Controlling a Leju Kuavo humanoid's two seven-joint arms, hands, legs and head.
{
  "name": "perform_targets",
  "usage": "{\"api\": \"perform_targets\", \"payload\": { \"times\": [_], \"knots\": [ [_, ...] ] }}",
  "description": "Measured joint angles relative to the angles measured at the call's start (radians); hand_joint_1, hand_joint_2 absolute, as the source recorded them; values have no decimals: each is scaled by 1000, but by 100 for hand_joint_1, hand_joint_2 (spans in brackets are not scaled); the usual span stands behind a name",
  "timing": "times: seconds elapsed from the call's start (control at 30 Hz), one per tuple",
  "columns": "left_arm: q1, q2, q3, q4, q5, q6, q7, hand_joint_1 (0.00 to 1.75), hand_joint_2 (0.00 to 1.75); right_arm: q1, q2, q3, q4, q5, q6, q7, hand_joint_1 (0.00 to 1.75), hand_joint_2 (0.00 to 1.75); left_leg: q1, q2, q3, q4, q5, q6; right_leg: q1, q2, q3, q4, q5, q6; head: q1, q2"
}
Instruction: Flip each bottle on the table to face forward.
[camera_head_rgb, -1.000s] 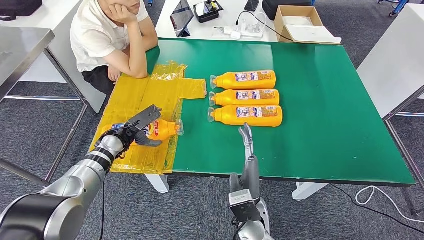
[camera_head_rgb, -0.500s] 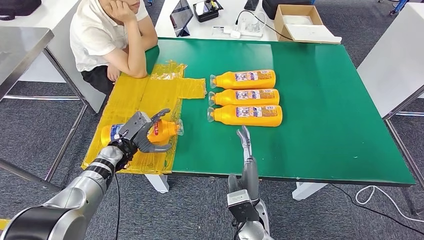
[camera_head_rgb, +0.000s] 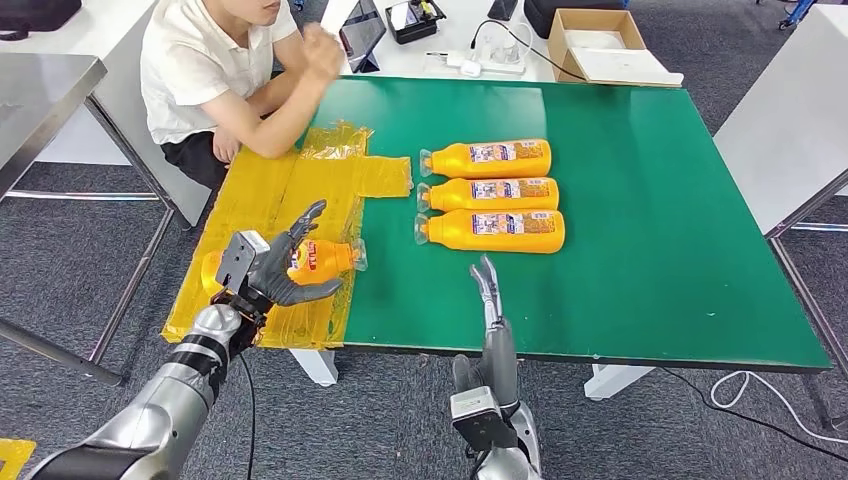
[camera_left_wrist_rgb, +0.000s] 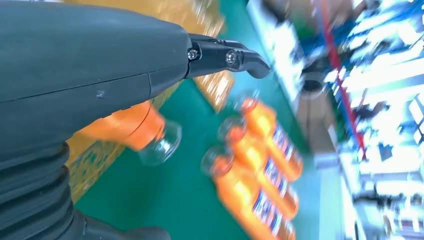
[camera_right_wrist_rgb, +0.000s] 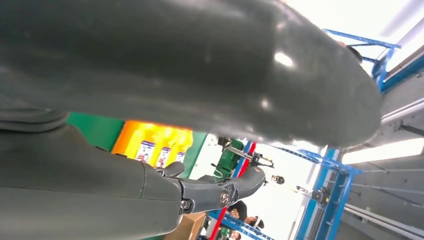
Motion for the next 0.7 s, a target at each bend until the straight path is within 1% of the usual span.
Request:
{"api": "perform_targets", "payload": {
  "times": [0.07, 0.13, 0.17, 0.23, 0.3, 0.33, 0.43, 0.53, 0.7],
  "knots": [
    [21, 0, -17, -45, 14, 33, 13, 0, 175, 5, 0, -2, 0, 5, 0, 0, 0, 175, 0, 0, 0, 0, 0, 0, 0, 0, 0, 0, 0, 0, 0, 0],
    [58, 0, -56, -131, 40, 99, 56, 0, 175, 14, -1, -7, -1, 17, 0, 0, 0, 175, 0, -1, -1, 0, 0, 0, 0, 0, -1, 0, 0, 0, 0, 0],
    [88, 0, -93, -206, 79, 155, 94, 0, 175, 24, -2, -16, -1, 49, -3, 3, 0, 175, 0, -1, -2, 0, 0, 0, 0, 0, -1, 0, -1, 0, 0, 0],
    [190, -6, -164, -408, 189, 297, 152, 0, 175, 45, -12, -65, 16, 246, -6, 93, 0, 175, 0, 0, -2, 0, -1, 0, 0, 0, -2, -1, -1, 0, 0, 0],
    [301, -17, -205, -584, 269, 415, 164, 0, 175, 56, -34, -129, 39, 429, -5, 196, 0, 175, 0, 0, -3, 0, -1, 0, 0, 0, -2, -1, -1, 0, 0, 0],
    [332, -21, -213, -626, 277, 443, 162, 0, 175, 54, -45, -156, 47, 454, -5, 216, 0, 175, -1, -1, -3, 0, -1, 0, 0, 0, -2, -1, -1, 0, 0, 0],
    [395, -32, -240, -713, 281, 513, 166, 0, 175, 32, -81, -245, 80, 521, -2, 263, 0, 175, -1, -1, -3, 0, -1, 0, -1, 0, -2, -1, -1, 0, 0, 0],
    [424, -33, -264, -760, 256, 555, 173, 0, 175, -2, -110, -320, 124, 584, 14, 300, 0, 175, -1, -1, -3, 0, -1, 0, -1, 0, -2, -1, 0, 0, 0, 0],
    [467, -35, -277, -828, 230, 605, 175, 0, 175, -81, -148, -389, 231, 748, 63, 437, 0, 175, -1, 0, -3, 0, -1, 0, 0, 0, -2, -1, 0, 0, 0, 0]
  ]
}}
